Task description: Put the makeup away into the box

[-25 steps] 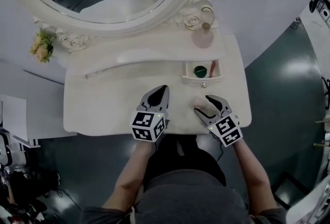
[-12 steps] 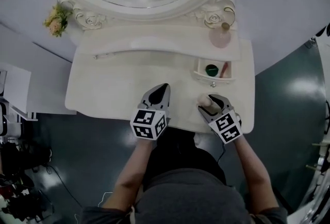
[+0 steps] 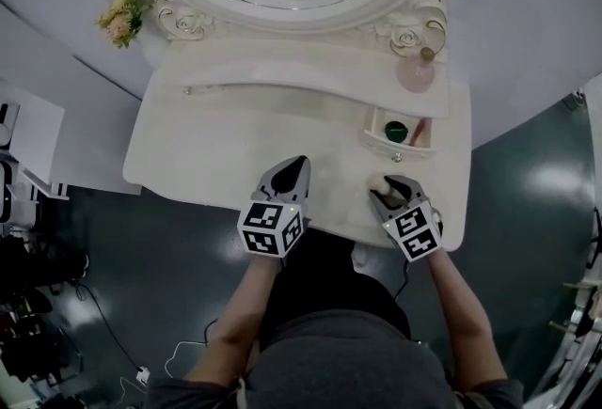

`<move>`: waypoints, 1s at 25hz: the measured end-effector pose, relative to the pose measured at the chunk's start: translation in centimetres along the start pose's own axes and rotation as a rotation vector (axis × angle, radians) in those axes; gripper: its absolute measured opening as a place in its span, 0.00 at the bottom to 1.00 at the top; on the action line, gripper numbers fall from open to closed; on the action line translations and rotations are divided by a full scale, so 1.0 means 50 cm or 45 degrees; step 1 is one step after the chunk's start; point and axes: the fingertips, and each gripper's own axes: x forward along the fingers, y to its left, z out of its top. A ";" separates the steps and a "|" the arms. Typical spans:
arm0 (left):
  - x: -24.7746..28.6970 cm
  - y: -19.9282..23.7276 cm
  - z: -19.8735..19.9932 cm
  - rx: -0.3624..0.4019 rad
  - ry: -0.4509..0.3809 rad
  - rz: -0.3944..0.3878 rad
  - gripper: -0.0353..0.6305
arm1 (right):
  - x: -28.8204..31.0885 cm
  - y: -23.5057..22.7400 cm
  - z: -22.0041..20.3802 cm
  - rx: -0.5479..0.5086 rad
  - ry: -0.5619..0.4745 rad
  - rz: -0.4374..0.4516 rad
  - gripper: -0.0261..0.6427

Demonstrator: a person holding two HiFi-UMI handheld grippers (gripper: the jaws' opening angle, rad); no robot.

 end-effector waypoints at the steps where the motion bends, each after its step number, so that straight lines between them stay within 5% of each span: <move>1: -0.002 0.001 0.001 0.002 -0.002 0.004 0.06 | 0.000 0.000 0.000 -0.003 -0.001 -0.002 0.29; 25: 0.049 -0.045 0.049 0.088 -0.023 -0.117 0.06 | -0.112 -0.071 0.125 0.238 -0.275 -0.127 0.28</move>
